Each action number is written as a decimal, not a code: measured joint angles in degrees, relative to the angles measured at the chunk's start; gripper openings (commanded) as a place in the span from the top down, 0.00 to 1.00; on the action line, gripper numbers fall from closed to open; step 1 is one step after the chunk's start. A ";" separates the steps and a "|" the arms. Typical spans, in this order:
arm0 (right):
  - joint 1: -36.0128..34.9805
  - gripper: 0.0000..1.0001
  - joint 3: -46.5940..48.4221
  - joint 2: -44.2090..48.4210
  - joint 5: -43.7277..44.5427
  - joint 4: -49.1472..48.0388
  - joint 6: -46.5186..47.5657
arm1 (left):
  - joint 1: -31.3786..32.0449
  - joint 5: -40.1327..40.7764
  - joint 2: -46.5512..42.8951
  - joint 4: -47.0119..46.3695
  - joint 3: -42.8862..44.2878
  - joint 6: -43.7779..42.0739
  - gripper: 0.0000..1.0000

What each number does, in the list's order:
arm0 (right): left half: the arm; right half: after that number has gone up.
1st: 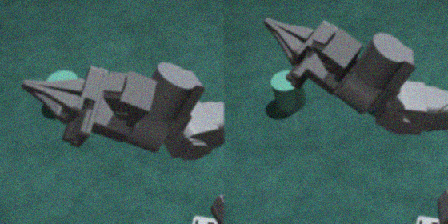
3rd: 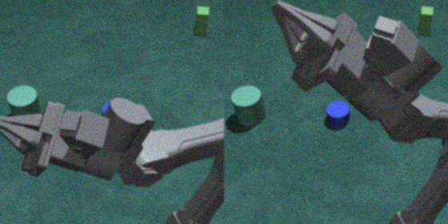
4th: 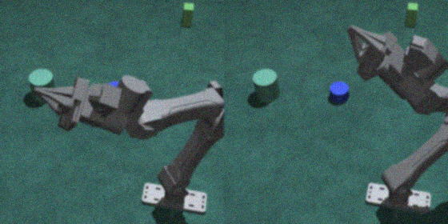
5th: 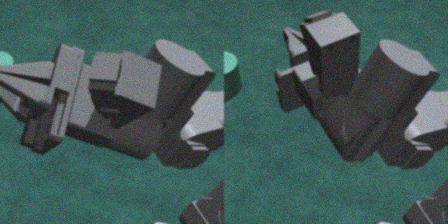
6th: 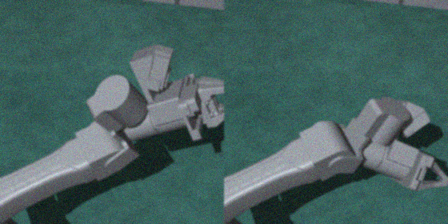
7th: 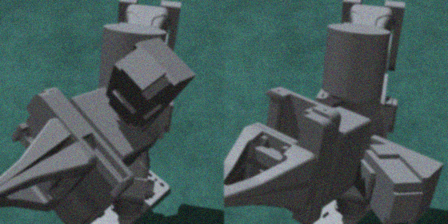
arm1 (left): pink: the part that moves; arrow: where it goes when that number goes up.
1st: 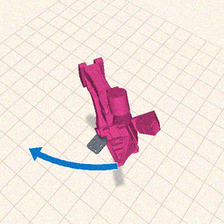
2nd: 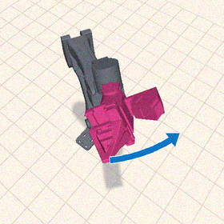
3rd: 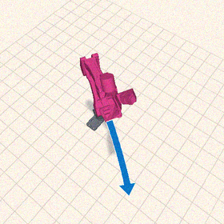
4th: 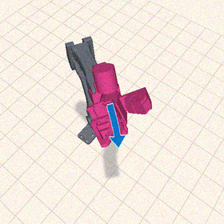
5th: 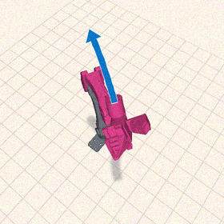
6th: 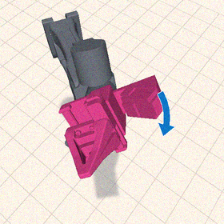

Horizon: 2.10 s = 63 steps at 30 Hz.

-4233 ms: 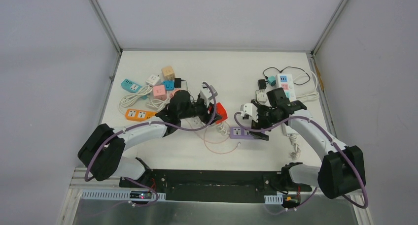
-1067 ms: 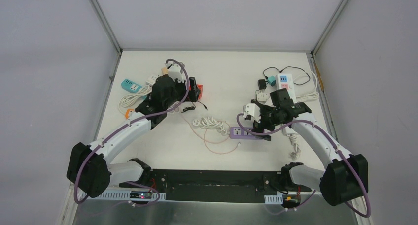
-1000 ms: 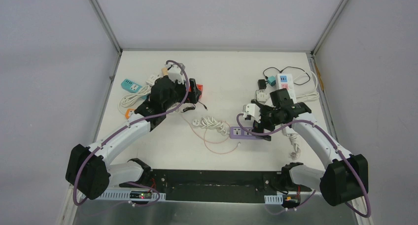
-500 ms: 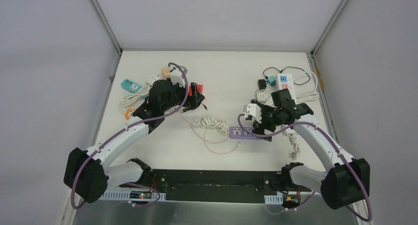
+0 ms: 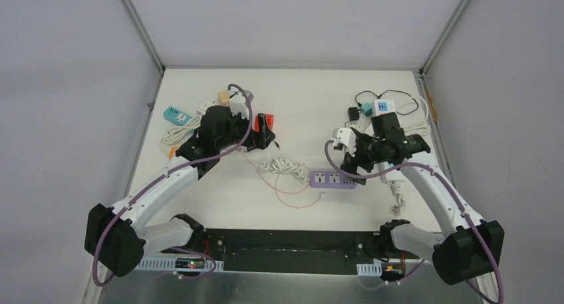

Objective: Pull the plug off the socket
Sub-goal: Reset both arms

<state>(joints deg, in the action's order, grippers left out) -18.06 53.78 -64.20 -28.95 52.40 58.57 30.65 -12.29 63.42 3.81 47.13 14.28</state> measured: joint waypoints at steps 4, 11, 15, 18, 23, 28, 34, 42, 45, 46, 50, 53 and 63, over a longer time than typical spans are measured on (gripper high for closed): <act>1.01 0.00 1.29 0.00 -0.17 1.01 -2.64 | 0.57 1.22 -0.61 4.83 1.77 -0.28 0.01; 5.46 0.00 4.42 0.68 -0.92 2.23 -7.50 | 5.03 7.21 -2.49 15.19 8.24 -1.95 0.01; 9.18 0.00 7.34 2.27 -1.92 2.99 -11.04 | 6.54 8.35 -5.27 19.28 11.15 -2.69 0.01; 11.61 0.00 10.97 3.06 -2.14 3.17 -15.08 | 6.51 8.35 -7.52 22.27 13.18 -3.32 0.01; 13.49 0.00 18.40 3.15 0.42 1.22 -26.23 | 6.51 9.07 -10.54 27.17 17.44 -4.33 0.01; 13.86 0.00 22.91 5.46 1.55 -1.73 -36.28 | 6.51 9.09 -12.96 30.60 22.21 -5.57 0.01; 13.90 0.00 24.63 11.65 1.01 -3.17 -40.52 | 6.51 8.92 -12.39 33.24 25.79 -6.56 0.01; 14.36 0.00 23.74 13.51 -0.04 -3.69 -42.40 | 6.51 8.52 -12.41 35.69 25.79 -6.58 0.01; 14.45 0.00 22.29 13.40 -1.75 -3.67 -42.82 | 6.51 8.52 -12.68 35.74 25.75 -6.43 0.01; 14.45 0.00 22.12 13.31 -2.12 -3.67 -43.01 | 6.51 8.50 -12.85 35.74 25.70 -6.40 0.01; 14.49 0.00 22.05 12.76 -3.65 -4.13 -44.33 | 6.51 8.50 -13.22 35.78 25.44 -6.38 0.01; 14.67 0.00 21.81 12.11 -4.24 -5.42 -45.57 | 6.51 8.50 -13.31 35.82 24.98 -6.29 0.01; 15.52 0.00 19.15 10.32 -3.78 -9.03 -49.99 | 6.51 8.50 -13.31 36.00 22.82 -5.92 0.01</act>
<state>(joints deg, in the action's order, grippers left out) -2.55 72.93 -53.89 -32.73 43.38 8.58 37.17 -3.79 50.11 39.81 69.95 8.36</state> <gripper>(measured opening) 0.996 0.991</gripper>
